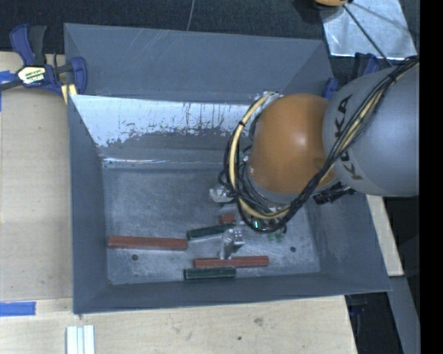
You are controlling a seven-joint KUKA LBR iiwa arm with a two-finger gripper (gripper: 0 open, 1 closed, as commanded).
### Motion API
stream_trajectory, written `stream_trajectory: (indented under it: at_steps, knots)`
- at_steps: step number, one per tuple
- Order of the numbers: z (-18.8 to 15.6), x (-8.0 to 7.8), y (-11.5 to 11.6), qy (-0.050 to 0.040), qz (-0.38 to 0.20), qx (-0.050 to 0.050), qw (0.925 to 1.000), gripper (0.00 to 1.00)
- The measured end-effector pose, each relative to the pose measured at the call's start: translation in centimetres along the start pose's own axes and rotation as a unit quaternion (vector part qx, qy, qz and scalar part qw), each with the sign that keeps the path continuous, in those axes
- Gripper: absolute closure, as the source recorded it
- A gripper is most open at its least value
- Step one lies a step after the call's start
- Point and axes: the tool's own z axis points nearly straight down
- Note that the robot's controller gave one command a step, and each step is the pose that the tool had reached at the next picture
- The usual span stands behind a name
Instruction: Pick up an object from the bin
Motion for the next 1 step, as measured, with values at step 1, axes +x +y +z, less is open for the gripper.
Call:
stream_trajectory:
  at_steps: [1]
  knots:
    - [-0.34, -0.2, -0.03, -0.0037, 0.001, 0.0, 1.0, 0.0]
